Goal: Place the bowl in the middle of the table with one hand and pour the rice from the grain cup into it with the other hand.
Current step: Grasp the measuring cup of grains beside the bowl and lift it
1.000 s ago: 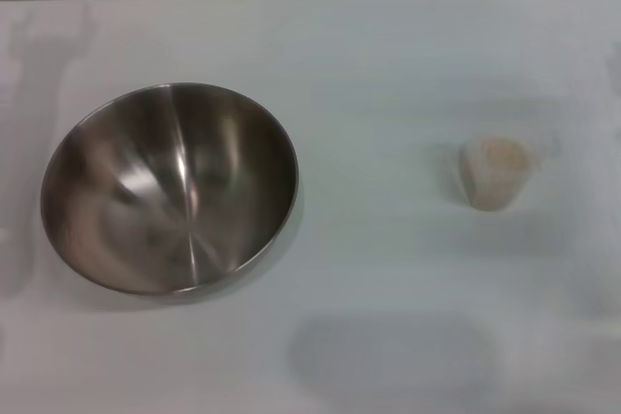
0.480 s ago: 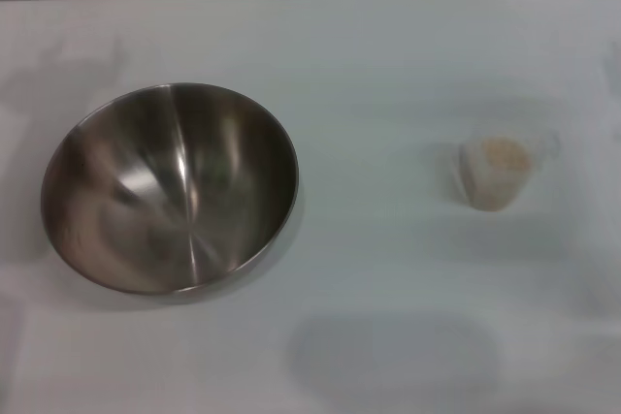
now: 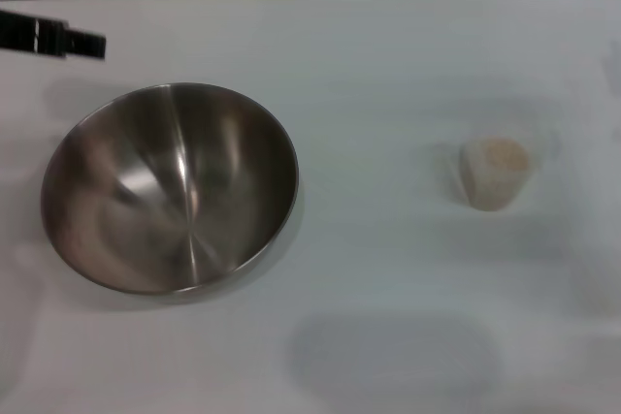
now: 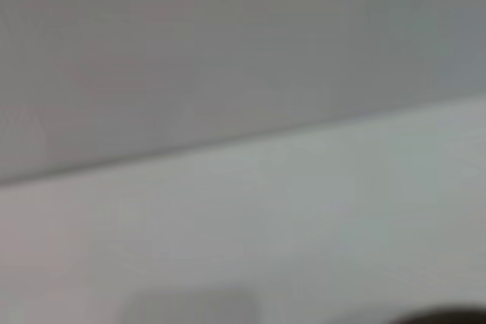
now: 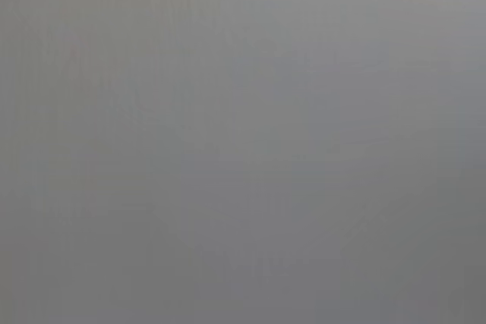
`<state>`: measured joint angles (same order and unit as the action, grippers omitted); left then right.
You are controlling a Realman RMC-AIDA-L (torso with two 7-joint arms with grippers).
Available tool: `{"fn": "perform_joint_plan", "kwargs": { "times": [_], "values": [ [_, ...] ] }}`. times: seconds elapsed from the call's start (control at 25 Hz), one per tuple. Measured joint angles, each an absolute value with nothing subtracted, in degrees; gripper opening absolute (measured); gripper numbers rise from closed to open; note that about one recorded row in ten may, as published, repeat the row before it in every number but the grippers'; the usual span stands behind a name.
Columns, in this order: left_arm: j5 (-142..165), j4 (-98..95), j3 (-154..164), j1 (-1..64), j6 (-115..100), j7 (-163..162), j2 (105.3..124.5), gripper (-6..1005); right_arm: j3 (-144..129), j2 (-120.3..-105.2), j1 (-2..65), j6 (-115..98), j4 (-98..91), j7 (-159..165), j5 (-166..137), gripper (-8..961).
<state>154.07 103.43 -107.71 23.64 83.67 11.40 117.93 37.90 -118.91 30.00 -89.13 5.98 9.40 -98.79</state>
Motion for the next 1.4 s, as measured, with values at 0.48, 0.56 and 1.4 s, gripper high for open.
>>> {"fn": "perform_joint_plan", "kwargs": {
  "times": [0.48,0.56,1.4],
  "values": [
    [158.90,98.30,-107.53,27.07,92.80,11.13,118.10,765,38.24,-118.91,29.67,-88.93,5.64,9.40,-98.51,762],
    [160.25,94.76,-107.55,27.96,92.77,11.46,118.11,763,38.24,-118.91,29.63,-88.80,5.57,9.40,-98.49,762],
    [162.87,81.39,-107.40,31.73,90.89,14.31,118.03,744,37.96,-118.99,29.44,-88.85,5.49,9.40,-98.59,762]
  ]
}}
